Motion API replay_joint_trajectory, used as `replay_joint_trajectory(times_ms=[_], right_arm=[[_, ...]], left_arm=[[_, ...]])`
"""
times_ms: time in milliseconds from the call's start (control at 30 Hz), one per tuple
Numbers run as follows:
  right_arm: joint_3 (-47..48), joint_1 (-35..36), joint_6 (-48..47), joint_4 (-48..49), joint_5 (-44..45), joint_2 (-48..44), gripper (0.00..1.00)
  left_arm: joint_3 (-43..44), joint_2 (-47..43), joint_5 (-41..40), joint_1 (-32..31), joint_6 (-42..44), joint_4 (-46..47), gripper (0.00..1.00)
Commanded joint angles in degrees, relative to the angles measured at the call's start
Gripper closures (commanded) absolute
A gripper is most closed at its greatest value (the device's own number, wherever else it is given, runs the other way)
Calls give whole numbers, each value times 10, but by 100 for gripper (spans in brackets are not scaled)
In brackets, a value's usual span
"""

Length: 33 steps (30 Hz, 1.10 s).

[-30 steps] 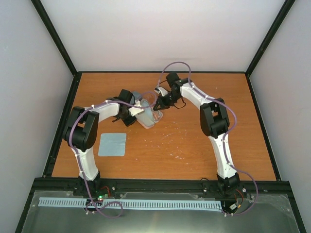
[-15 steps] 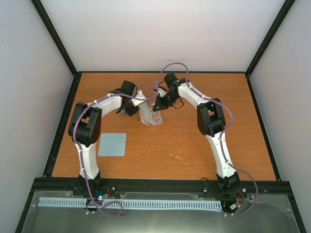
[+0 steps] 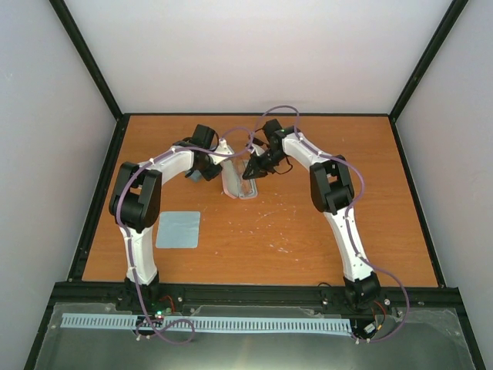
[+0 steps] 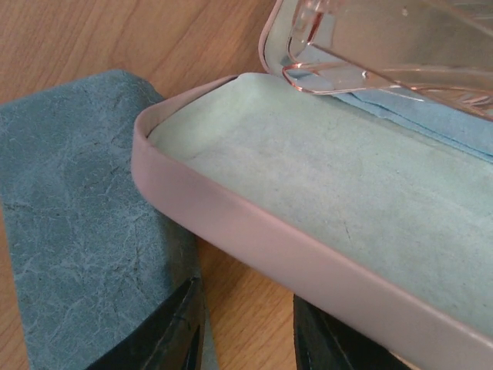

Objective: Organize the sunglasses
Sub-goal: Place the sunglasses in the sunglasses case.

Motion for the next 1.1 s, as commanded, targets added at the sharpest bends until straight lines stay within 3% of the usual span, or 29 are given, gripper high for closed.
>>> replay_joint_trajectory(times_ms=[0,200,267,400,867,933,967,1033,1067], right_arm=[[29,-5,12,-34,7,44,96],[29,-8,16,-50,15,55,84],[30,-8,14,-63,28,55,67],[28,-12,14,-70,46,45,58],[28,-38,18,-91,107,5,57],[29,-40,19,-90,109,2,80],[30,-41,20,-88,109,1,83],[32,-41,19,-91,108,2,77],[32,-40,19,-93,106,3,65]], left_arm=[[7,-6,4,2,-14,6,68],[17,0,9,2,-19,5,68],[22,2,10,2,-18,5,68],[24,2,12,1,-16,6,68],[28,3,19,2,-13,8,69],[28,3,20,2,-13,8,69],[28,3,20,1,-13,8,69],[28,3,20,1,-13,9,69],[28,2,20,1,-13,8,69]])
